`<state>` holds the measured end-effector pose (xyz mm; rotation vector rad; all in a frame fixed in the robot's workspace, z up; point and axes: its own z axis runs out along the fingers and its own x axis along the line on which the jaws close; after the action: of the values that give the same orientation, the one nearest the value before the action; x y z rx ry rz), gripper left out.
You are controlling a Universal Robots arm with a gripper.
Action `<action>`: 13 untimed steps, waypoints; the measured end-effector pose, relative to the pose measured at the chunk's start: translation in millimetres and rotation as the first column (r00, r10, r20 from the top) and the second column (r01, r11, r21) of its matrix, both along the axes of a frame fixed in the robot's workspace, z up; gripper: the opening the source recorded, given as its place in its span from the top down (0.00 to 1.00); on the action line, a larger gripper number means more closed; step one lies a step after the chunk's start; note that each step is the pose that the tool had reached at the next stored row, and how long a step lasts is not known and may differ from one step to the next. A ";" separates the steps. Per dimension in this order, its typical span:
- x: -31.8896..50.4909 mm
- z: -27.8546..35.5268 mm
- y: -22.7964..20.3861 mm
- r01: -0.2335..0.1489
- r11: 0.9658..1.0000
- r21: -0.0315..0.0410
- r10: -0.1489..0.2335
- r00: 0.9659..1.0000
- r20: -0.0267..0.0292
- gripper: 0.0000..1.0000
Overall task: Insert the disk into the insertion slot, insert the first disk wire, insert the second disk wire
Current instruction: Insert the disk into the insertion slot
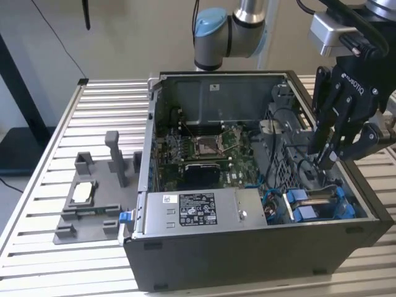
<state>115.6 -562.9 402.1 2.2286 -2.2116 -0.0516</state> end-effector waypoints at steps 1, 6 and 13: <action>0.0 0.0 2.1 0.000 1.000 0.000 0.000 1.000 0.007 0.60; 0.1 -0.4 20.2 0.000 1.000 0.000 0.000 1.000 0.026 0.60; 1.3 -6.2 27.2 -0.005 1.000 -0.018 0.006 0.999 0.032 0.60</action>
<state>116.8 -535.7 395.9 2.2421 -2.2121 0.0041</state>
